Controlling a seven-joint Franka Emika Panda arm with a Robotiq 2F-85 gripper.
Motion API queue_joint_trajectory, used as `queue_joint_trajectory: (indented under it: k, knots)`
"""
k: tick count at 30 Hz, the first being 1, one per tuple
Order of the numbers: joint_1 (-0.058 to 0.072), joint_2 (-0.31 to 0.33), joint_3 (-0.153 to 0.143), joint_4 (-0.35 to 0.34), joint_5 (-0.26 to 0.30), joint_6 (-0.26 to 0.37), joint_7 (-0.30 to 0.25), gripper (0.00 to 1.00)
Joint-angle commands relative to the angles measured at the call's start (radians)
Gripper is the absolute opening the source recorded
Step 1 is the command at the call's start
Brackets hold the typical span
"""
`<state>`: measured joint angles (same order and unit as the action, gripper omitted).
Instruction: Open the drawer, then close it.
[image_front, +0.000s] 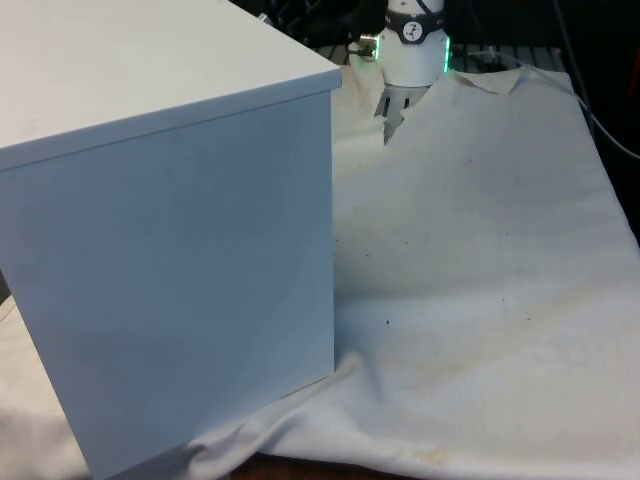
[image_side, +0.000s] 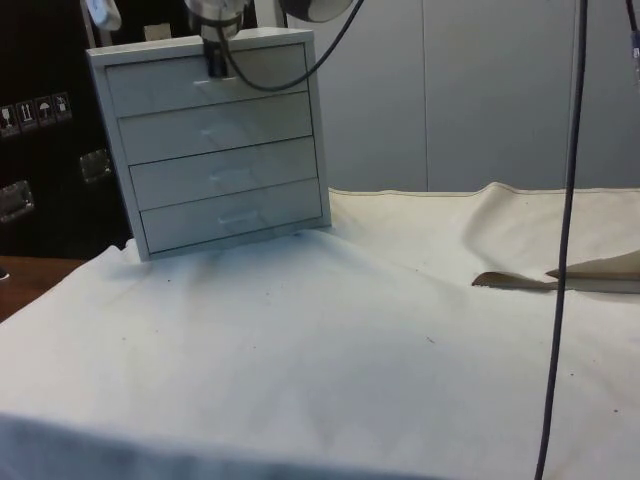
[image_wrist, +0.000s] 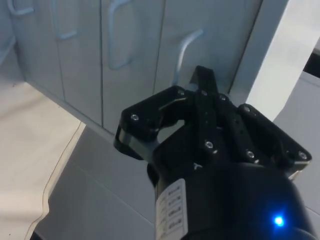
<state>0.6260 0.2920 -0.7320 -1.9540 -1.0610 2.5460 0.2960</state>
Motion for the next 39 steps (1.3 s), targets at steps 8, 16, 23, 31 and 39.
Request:
queue_joint_trajectory:
  k: [8, 16, 23, 31, 39]
  knots:
    - [0.018, -0.059, 0.028, -0.016, -0.003, -0.060, 0.006, 0.00]
    - [0.027, -0.123, 0.068, -0.046, -0.016, -0.117, 0.027, 0.00]
    - [0.038, -0.198, 0.118, -0.092, -0.063, -0.187, 0.083, 0.00]
    - [0.036, -0.241, 0.166, -0.123, -0.069, -0.236, 0.116, 0.00]
    - [0.029, -0.241, 0.180, -0.126, -0.060, -0.246, 0.126, 0.00]
